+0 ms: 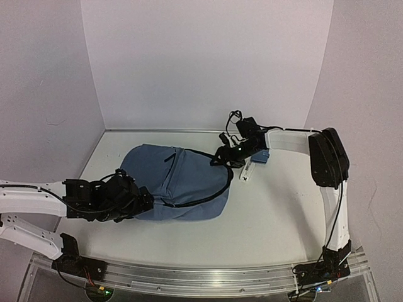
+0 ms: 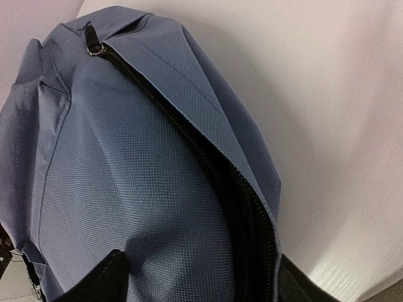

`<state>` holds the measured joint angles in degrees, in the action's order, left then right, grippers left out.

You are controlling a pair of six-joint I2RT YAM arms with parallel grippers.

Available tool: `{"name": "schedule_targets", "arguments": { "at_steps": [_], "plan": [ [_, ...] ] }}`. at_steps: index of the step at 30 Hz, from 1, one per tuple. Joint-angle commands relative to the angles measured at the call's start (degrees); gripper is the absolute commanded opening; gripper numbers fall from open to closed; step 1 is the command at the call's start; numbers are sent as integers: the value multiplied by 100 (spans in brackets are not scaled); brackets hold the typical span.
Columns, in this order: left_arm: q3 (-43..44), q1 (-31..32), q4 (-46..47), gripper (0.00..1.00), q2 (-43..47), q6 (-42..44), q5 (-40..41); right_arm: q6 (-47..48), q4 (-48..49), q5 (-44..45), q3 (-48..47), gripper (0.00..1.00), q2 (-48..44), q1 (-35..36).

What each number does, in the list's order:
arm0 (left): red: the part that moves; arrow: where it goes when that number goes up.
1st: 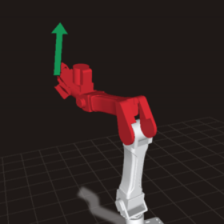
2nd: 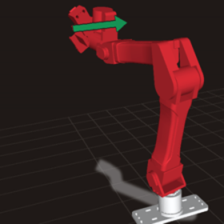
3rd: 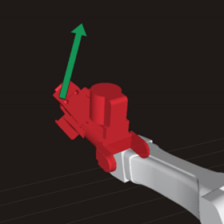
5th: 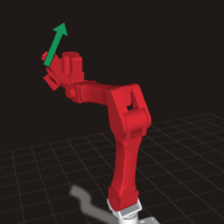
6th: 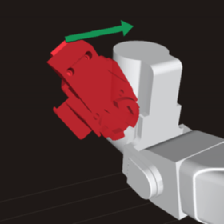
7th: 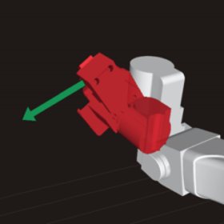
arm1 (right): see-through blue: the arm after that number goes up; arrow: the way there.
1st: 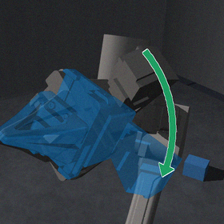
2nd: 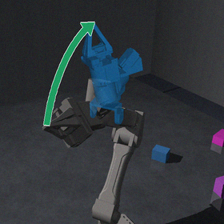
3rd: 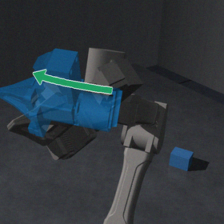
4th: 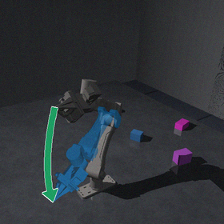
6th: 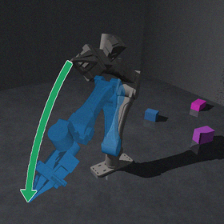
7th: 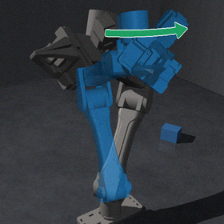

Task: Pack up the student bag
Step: Zip the student bag at the center of the board.

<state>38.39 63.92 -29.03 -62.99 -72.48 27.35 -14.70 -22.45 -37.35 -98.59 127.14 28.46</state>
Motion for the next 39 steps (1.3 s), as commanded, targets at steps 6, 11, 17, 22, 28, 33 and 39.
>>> {"name": "schedule_targets", "arguments": {
  "at_steps": [6,11,17,22,28,33,39],
  "plan": [
    [-248,-474,655,66,83,-342,245,148,-90,-210,615,11,-564,-67],
    [-369,-1557,1555,44,97,674,-639,102,-93,-328,1323,0,-1135,-64],
    [148,-2422,2122,35,-880,1552,-1561,-41,-72,-569,2059,0,-1651,-43],
    [586,-2875,2628,47,-1670,2027,-2186,8,-16,-581,2409,1,-1976,72],
    [520,-2714,2057,73,-1014,1942,-2076,-53,31,-508,2419,0,-2062,73],
    [-89,-2506,1534,76,82,1383,-1938,1,99,-317,2410,14,-2124,72],
    [-284,-2375,1320,69,254,1641,-2158,785,-436,76,1878,49,-2380,47]
  ]
}}
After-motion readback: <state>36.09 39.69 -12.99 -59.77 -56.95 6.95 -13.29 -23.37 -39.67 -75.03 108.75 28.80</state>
